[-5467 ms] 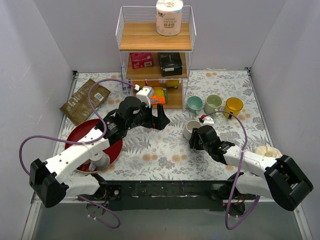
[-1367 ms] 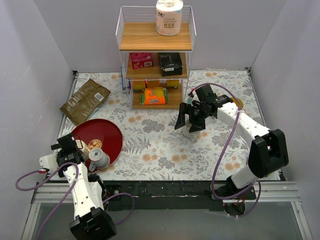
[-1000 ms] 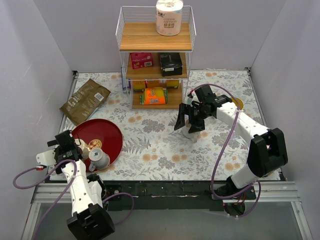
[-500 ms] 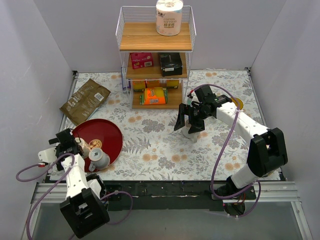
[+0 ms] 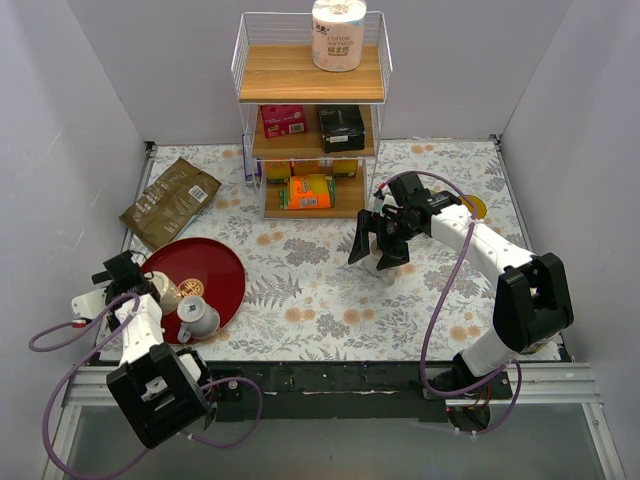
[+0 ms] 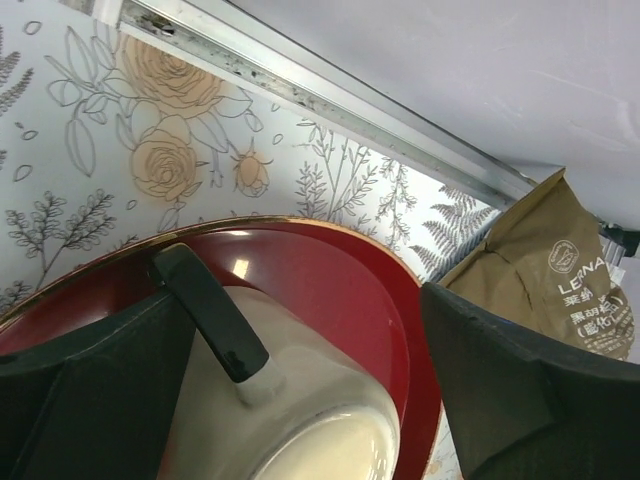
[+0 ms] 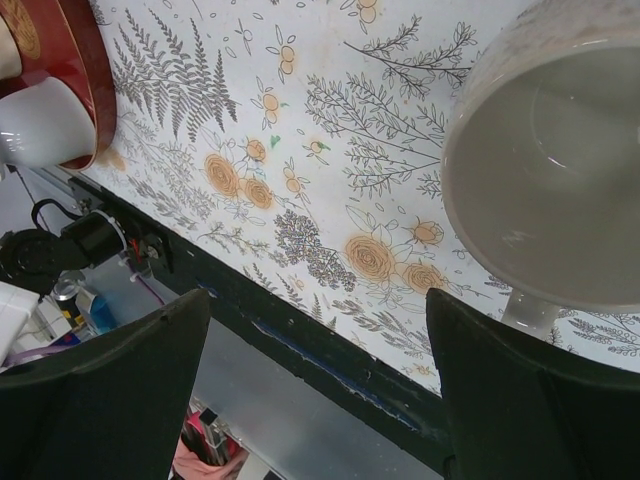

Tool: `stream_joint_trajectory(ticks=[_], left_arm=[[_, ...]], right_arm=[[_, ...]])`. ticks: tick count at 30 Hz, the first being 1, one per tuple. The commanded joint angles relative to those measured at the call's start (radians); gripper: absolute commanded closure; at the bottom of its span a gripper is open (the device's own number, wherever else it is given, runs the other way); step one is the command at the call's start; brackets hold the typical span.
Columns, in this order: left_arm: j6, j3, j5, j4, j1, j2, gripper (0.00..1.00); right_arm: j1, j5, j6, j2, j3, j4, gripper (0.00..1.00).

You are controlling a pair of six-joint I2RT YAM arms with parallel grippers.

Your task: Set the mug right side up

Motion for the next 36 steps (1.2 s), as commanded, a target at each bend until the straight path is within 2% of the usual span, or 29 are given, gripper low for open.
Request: stream_joint_trajectory(ticks=[1, 3, 10, 19, 25, 30, 36], left_arm=[[-0.769, 0.081, 0.045, 0.022, 0.019, 0.036, 0.14], [-0.772, 0.128, 0.082, -0.007, 0.020, 0.057, 0.20], [-0.792, 0.237, 0.140, -0.131, 0.020, 0.135, 0.28], [-0.774, 0.308, 0.200, -0.249, 0.023, 0.223, 0.30], [-0.740, 0.421, 0.243, -0.352, 0.034, 0.344, 0.30], [-0.716, 0.539, 0.303, -0.475, 0.039, 0.457, 0.43], [-0.697, 0.538, 0.334, -0.469, 0.039, 0.501, 0.44]], right_arm=[[0.005, -0.024, -0.018, 0.008, -0.006, 0.009, 0.05], [0.005, -0.027, -0.018, 0.006, -0.011, 0.012, 0.05], [0.005, -0.033, -0.021, 0.009, -0.017, 0.021, 0.05], [0.007, -0.047, -0.025, 0.009, -0.038, 0.033, 0.05], [0.005, -0.053, -0.025, 0.012, -0.049, 0.039, 0.05], [0.007, -0.058, -0.022, 0.017, -0.051, 0.044, 0.05], [0.007, -0.056, -0.021, 0.018, -0.051, 0.045, 0.06]])
